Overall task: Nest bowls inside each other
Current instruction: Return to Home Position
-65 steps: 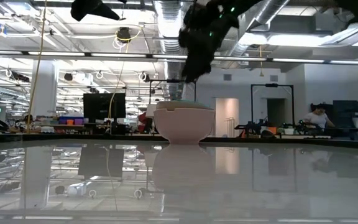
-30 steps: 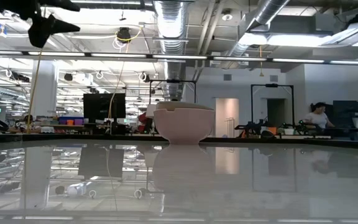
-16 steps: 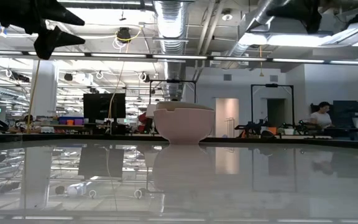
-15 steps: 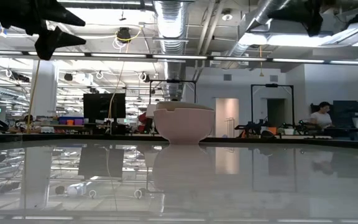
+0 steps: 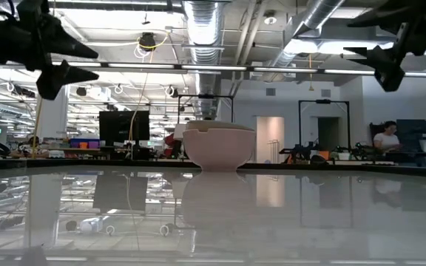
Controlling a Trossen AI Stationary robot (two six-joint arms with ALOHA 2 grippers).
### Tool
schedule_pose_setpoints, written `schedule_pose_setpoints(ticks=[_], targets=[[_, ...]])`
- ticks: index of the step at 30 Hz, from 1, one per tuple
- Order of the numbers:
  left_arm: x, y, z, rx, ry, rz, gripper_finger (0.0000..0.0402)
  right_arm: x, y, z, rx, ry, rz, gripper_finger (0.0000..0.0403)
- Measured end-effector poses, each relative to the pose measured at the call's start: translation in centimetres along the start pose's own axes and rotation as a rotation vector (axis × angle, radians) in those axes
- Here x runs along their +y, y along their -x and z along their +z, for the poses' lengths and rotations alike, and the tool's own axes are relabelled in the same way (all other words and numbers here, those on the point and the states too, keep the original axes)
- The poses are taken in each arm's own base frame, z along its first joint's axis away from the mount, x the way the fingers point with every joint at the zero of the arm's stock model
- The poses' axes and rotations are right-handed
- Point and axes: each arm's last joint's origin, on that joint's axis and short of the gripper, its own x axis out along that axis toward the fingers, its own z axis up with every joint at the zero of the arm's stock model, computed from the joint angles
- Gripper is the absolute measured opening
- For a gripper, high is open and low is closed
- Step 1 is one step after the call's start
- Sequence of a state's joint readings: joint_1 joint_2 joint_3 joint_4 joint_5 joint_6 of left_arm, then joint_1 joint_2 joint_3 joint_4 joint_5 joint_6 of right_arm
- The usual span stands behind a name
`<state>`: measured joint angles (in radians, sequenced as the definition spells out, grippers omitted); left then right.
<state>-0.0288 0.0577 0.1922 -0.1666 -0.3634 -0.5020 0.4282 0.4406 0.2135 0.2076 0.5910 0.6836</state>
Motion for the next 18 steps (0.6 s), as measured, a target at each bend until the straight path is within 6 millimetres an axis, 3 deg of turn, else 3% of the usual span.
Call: schedule_pose_setpoints(ticks=[10,18], targets=[[1.1,-0.5,-2.8,0.062,0.065,-0.046,0.0224,-2.0,0.0,0.5,-0.018,0.035,0.032,0.0227],[1.2,-0.7,-3.1,0.008,0.081,-0.07,0.0224,-2.7,0.0,1.1,-0.024,0.052,0.044,0.0208]])
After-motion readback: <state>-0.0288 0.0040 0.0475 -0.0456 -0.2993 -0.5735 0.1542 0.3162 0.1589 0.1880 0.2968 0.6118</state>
